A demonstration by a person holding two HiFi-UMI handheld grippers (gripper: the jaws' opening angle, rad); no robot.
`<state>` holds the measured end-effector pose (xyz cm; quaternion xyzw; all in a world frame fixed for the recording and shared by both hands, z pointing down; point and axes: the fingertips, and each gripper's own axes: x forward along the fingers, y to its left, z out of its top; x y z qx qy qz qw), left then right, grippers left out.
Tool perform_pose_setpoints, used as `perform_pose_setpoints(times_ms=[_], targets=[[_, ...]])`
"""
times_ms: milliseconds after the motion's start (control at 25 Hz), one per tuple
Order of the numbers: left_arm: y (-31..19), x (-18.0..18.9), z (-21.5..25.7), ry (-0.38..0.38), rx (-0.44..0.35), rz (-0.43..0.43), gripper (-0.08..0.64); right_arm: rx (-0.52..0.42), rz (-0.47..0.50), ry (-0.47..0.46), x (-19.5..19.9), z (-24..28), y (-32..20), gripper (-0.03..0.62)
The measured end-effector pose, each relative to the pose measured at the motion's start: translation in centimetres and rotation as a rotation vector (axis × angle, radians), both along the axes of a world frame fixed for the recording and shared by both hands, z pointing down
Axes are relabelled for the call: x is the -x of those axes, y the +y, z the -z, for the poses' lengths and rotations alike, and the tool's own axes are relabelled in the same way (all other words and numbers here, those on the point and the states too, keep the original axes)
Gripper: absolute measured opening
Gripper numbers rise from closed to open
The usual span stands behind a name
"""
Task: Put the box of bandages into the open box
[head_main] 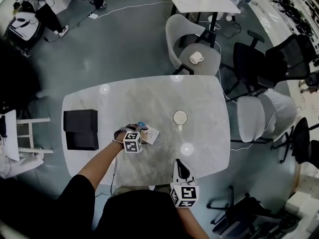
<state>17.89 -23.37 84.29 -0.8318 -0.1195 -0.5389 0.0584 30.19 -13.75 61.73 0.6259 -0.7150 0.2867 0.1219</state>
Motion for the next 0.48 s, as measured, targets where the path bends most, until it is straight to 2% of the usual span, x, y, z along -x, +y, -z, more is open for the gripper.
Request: perform_pose_setpoints(times_ms=[240, 480], targets=[[-1.3, -0.1, 0.0, 0.017, -0.011, -0.083, 0.355, 0.012, -0.128, 0.004, 1.6, 0.2, 2.7, 0.012], [-1.0, 0.3, -2.2, -0.063, -0.034, -0.264, 0.375, 0.012, -0.232, 0.01, 2.3, -0.1, 4.7, 0.012]])
